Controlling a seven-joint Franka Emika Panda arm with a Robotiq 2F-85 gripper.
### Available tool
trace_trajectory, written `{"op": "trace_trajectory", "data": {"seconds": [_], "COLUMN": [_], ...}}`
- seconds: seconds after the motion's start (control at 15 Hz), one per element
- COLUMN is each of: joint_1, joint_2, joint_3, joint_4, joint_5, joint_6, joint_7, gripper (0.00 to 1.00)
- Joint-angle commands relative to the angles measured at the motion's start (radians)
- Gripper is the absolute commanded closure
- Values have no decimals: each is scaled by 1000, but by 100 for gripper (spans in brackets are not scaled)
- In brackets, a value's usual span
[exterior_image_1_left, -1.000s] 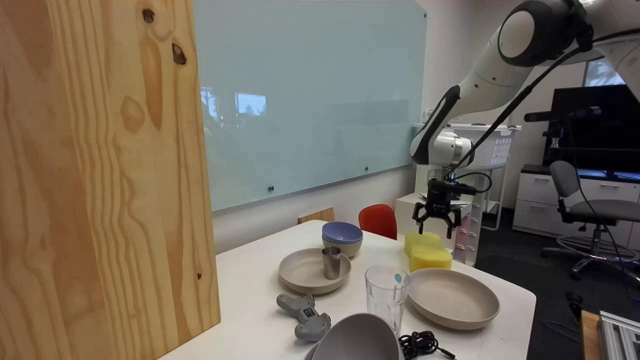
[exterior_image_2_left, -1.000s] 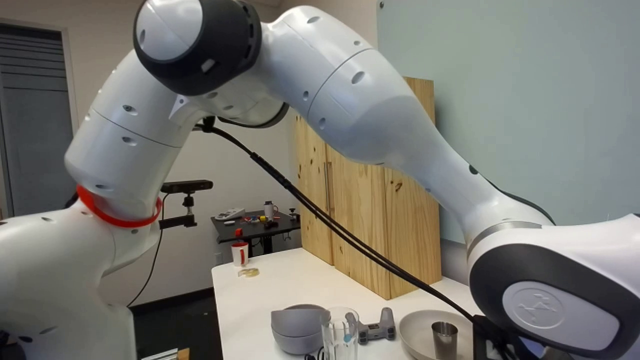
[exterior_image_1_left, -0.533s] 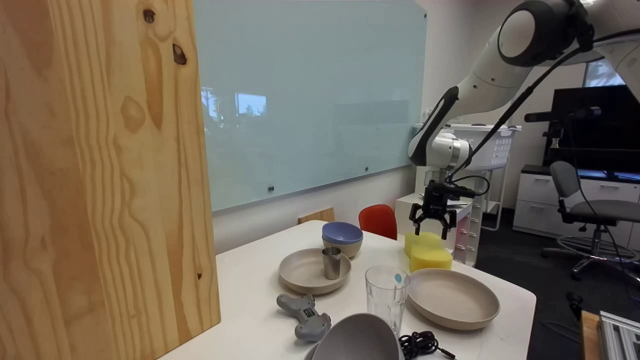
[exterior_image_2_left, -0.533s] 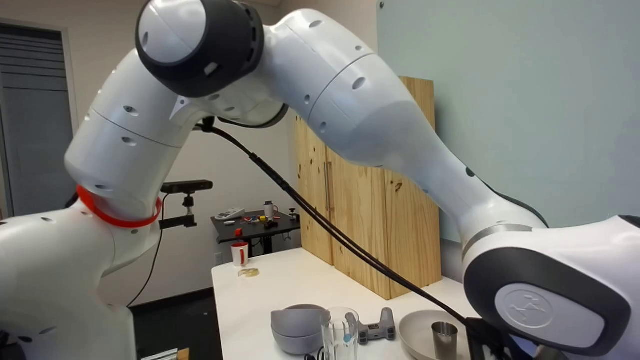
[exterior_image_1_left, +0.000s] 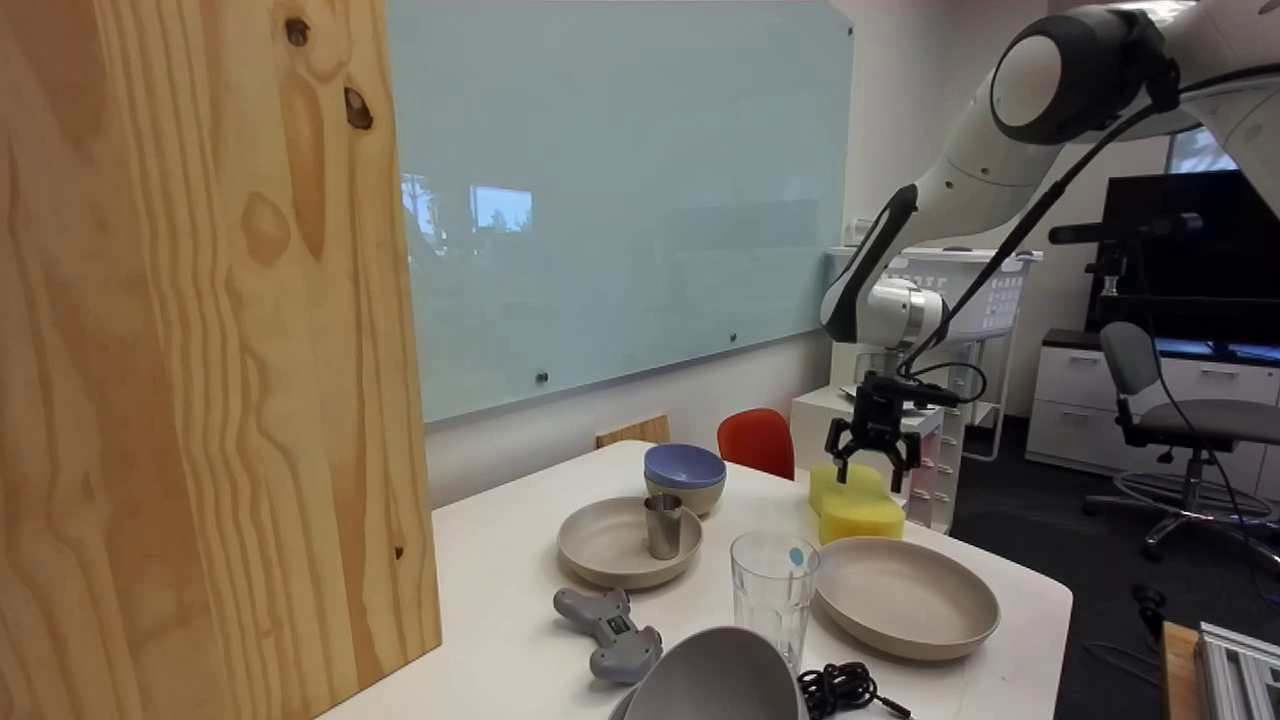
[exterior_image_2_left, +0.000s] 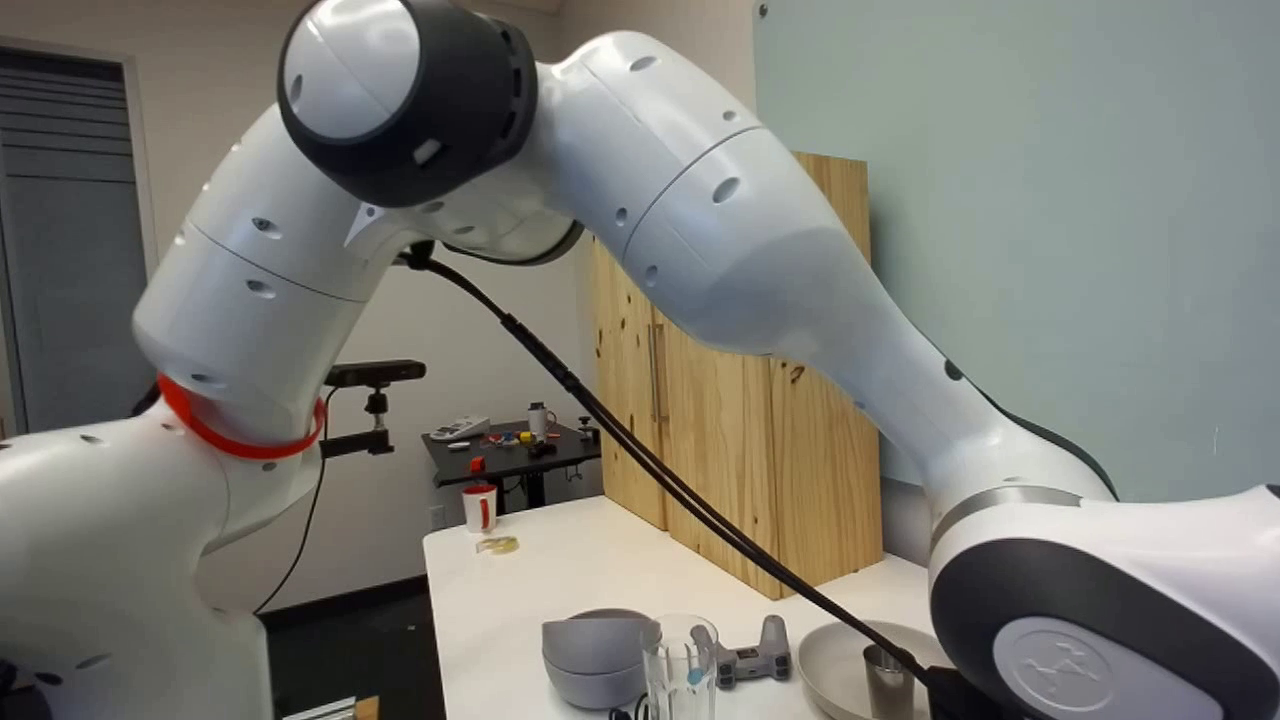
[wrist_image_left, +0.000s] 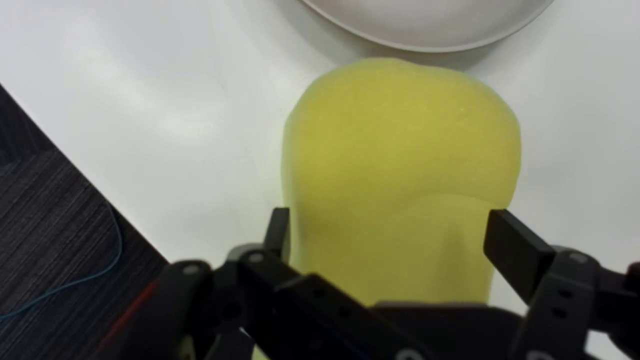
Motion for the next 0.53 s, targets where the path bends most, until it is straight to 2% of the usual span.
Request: {"op": "trace_trajectory", "data": {"seconds": [0.0,0.13,0.47], "joint_1": [-4,8,71], "joint_2": [24,23,43], "joint_3": [-24,-44,-105], "joint_4": [6,1,9], "joint_5": [-25,-53,-196], "joint_6": [-18,3,71], "joint_7": [14,24,156], "gripper": [0,0,0]}}
